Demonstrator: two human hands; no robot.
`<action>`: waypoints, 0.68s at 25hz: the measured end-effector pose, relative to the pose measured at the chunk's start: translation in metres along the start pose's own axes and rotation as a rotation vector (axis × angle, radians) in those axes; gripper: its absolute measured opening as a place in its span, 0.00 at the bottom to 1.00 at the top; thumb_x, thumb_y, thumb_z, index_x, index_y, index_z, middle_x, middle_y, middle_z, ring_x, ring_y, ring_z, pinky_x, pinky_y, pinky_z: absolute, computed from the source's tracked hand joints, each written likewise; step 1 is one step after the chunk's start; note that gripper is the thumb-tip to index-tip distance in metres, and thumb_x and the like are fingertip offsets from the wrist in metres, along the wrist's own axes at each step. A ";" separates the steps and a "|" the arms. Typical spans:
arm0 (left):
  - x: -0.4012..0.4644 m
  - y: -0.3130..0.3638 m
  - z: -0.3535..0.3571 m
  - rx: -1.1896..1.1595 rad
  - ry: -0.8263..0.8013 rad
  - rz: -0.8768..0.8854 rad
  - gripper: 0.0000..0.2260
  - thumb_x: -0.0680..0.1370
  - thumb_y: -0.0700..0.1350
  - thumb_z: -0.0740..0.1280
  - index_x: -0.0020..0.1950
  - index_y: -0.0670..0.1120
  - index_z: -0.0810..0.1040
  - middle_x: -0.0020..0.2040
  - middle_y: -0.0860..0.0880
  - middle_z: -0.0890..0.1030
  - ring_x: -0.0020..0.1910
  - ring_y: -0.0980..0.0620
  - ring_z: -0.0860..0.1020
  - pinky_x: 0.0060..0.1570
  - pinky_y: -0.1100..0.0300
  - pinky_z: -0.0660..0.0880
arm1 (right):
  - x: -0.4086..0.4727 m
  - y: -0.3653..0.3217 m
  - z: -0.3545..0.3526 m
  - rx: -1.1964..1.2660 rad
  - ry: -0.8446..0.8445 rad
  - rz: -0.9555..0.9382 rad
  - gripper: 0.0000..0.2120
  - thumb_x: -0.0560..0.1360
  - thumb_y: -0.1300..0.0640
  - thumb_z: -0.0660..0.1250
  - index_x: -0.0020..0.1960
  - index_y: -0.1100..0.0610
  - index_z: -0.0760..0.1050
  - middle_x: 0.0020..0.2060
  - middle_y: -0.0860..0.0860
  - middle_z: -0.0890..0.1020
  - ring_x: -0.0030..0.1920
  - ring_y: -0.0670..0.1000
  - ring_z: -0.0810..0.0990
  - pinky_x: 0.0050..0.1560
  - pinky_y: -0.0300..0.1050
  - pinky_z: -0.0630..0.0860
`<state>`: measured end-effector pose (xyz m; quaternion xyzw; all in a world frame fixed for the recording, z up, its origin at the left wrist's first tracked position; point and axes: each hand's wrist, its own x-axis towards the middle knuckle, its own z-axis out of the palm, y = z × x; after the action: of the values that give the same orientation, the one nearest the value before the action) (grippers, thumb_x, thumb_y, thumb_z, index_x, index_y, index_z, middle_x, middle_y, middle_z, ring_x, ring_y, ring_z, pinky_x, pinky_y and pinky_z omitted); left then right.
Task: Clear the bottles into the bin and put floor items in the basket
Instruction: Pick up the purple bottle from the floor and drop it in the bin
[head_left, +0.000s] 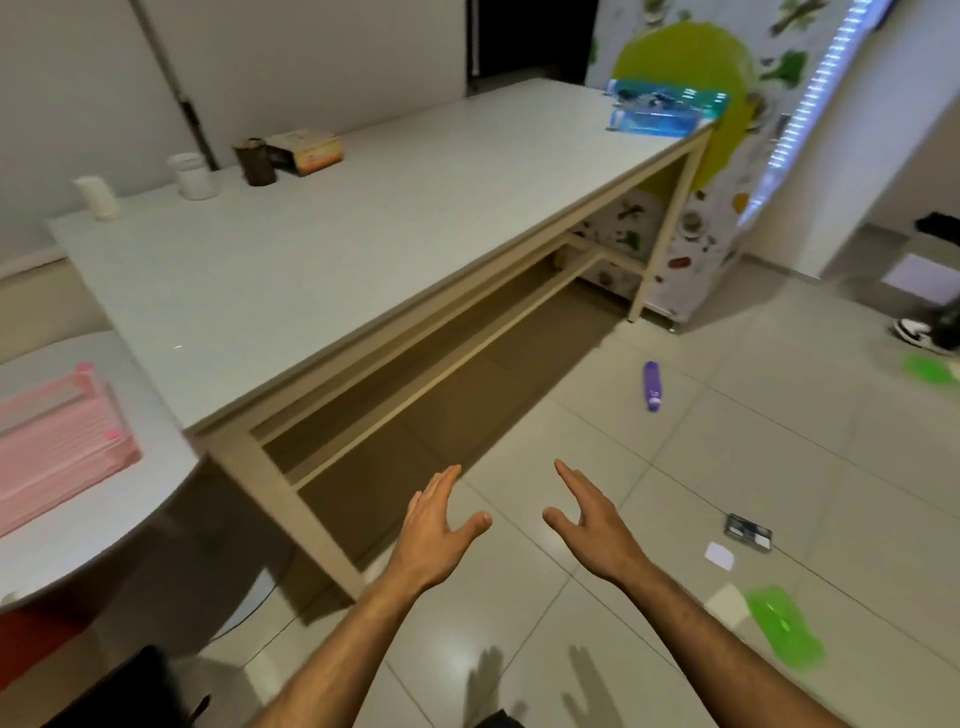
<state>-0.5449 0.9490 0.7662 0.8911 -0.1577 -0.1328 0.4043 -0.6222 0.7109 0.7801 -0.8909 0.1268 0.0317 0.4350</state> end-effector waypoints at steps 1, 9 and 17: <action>0.008 0.016 0.017 0.007 -0.038 0.027 0.36 0.77 0.64 0.67 0.81 0.55 0.57 0.81 0.55 0.60 0.80 0.55 0.52 0.76 0.57 0.45 | -0.006 0.016 -0.018 0.023 0.033 0.034 0.32 0.80 0.48 0.64 0.81 0.43 0.55 0.79 0.41 0.58 0.80 0.43 0.51 0.78 0.47 0.54; 0.075 0.124 0.130 0.029 -0.320 0.193 0.37 0.77 0.64 0.67 0.81 0.56 0.56 0.81 0.55 0.59 0.80 0.51 0.54 0.78 0.46 0.56 | -0.044 0.124 -0.115 0.109 0.273 0.268 0.33 0.80 0.48 0.66 0.80 0.41 0.55 0.78 0.40 0.60 0.80 0.43 0.52 0.78 0.48 0.53; 0.164 0.193 0.211 0.060 -0.476 0.318 0.35 0.78 0.61 0.67 0.81 0.54 0.57 0.81 0.54 0.59 0.80 0.51 0.55 0.78 0.45 0.55 | -0.011 0.190 -0.184 0.129 0.416 0.386 0.33 0.80 0.50 0.67 0.80 0.44 0.56 0.78 0.41 0.60 0.79 0.45 0.56 0.76 0.44 0.54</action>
<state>-0.5053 0.6221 0.7613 0.8105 -0.3898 -0.2684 0.3451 -0.6908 0.4570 0.7502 -0.8081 0.3823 -0.0775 0.4414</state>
